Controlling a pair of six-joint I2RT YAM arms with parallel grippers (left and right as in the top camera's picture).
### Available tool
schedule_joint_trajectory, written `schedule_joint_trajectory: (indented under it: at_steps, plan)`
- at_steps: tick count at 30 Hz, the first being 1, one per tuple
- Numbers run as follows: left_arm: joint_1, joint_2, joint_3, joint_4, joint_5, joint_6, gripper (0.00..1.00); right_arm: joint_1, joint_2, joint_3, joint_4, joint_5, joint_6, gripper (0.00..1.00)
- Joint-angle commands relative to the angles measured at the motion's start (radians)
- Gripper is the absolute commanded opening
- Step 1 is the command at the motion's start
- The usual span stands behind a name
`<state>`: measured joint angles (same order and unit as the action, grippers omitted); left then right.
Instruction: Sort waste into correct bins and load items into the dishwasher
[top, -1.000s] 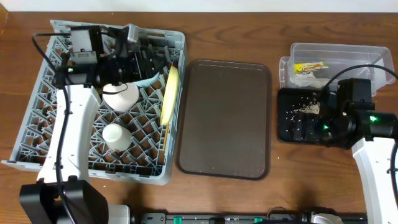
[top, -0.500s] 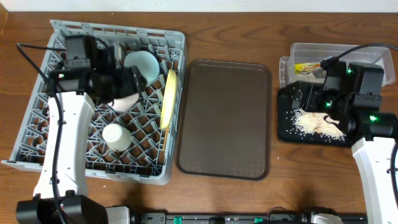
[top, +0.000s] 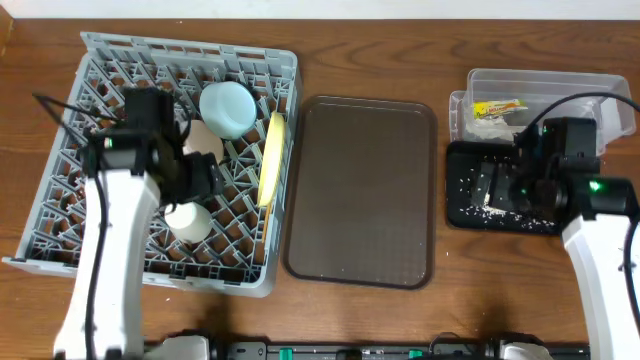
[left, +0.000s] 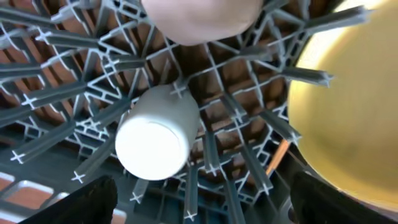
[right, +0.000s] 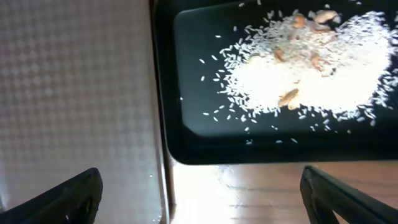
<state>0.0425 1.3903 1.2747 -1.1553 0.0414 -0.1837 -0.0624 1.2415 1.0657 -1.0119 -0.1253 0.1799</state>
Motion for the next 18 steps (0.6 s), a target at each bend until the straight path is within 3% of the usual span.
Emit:
schedule_joint_trajectory:
  at_steps: [1,11,18]
  plan:
    - [-0.044,-0.169,-0.100,0.069,-0.027,0.026,0.89,0.010,-0.148,-0.065,0.006,0.031,0.034,0.99]
    - [-0.156,-0.708,-0.444,0.362,-0.027,0.059,0.90,0.010,-0.637,-0.258,0.080,0.184,0.062,0.99]
    - [-0.156,-0.832,-0.466,0.353,-0.027,0.059,0.90,0.010,-0.729,-0.263,0.072,0.193,0.063,0.99]
